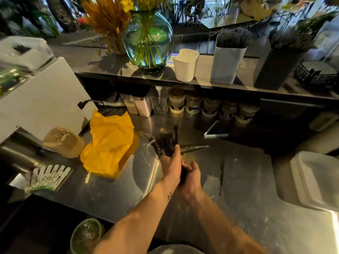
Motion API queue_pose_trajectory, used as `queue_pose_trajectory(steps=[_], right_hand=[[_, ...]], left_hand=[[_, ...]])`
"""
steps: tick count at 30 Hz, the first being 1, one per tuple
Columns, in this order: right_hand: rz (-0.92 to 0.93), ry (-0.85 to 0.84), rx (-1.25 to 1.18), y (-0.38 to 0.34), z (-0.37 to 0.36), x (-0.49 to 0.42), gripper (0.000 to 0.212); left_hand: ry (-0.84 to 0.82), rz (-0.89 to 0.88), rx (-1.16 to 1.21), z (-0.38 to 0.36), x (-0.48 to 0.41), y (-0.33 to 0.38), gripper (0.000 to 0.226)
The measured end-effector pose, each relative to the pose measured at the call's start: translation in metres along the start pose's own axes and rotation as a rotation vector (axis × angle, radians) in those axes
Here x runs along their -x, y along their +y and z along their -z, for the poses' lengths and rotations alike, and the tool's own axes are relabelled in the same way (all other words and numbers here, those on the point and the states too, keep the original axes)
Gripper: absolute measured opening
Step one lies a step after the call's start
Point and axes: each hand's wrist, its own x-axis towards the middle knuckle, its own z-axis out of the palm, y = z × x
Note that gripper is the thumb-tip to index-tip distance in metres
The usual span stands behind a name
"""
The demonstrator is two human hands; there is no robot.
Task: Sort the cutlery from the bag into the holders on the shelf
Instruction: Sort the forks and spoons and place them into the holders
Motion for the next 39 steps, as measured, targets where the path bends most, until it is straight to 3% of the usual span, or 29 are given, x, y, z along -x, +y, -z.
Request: queue_pose_trajectory(steps=[4, 10, 13, 16, 18, 20, 22, 24, 27, 32, 37, 39], right_hand=[[0.055, -0.156, 0.24, -0.007, 0.001, 0.007, 0.063], [0.288, -0.053, 0.488, -0.051, -0.016, 0.013, 0.037], [0.351, -0.114, 0.546, -0.084, -0.028, 0.017, 0.033], [0.408, -0.204, 0.785, -0.115, -0.044, 0.024, 0.033], [0.472, -0.219, 1.029, -0.124, -0.056, 0.027, 0.032], [0.562, -0.172, 1.18, -0.13, -0.067, 0.025, 0.047], [0.598, -0.146, 1.245, -0.135, -0.078, 0.025, 0.058], [0.647, -0.111, 1.258, -0.139, -0.085, 0.025, 0.053], [0.709, -0.037, 1.185, -0.148, -0.093, 0.028, 0.044], [0.763, -0.046, 1.141, -0.17, -0.112, 0.041, 0.031], [0.821, -0.095, 1.075, -0.197, -0.13, 0.05, 0.04], [0.848, -0.121, 1.103, -0.211, -0.139, 0.053, 0.042]], left_hand=[[-0.055, 0.015, -0.051, -0.001, 0.001, 0.018, 0.022], [-0.225, 0.08, -0.206, -0.004, 0.016, 0.037, 0.023], [-0.324, 0.073, -0.331, -0.008, 0.01, 0.047, 0.01], [-0.345, 0.007, -0.512, -0.016, 0.002, 0.057, 0.02], [-0.376, -0.146, -0.619, -0.02, 0.0, 0.063, 0.037], [-0.423, -0.231, -0.696, -0.022, -0.003, 0.07, 0.053], [-0.434, -0.203, -0.776, -0.026, -0.004, 0.079, 0.055], [-0.445, -0.124, -0.737, -0.033, -0.007, 0.087, 0.051], [-0.569, -0.108, -0.419, -0.049, 0.004, 0.111, 0.027], [-0.611, 0.088, -0.1, -0.073, 0.003, 0.134, 0.036], [-0.559, -0.112, -0.298, -0.093, -0.001, 0.167, 0.043], [-0.583, -0.099, -0.283, -0.105, -0.008, 0.178, 0.043]])
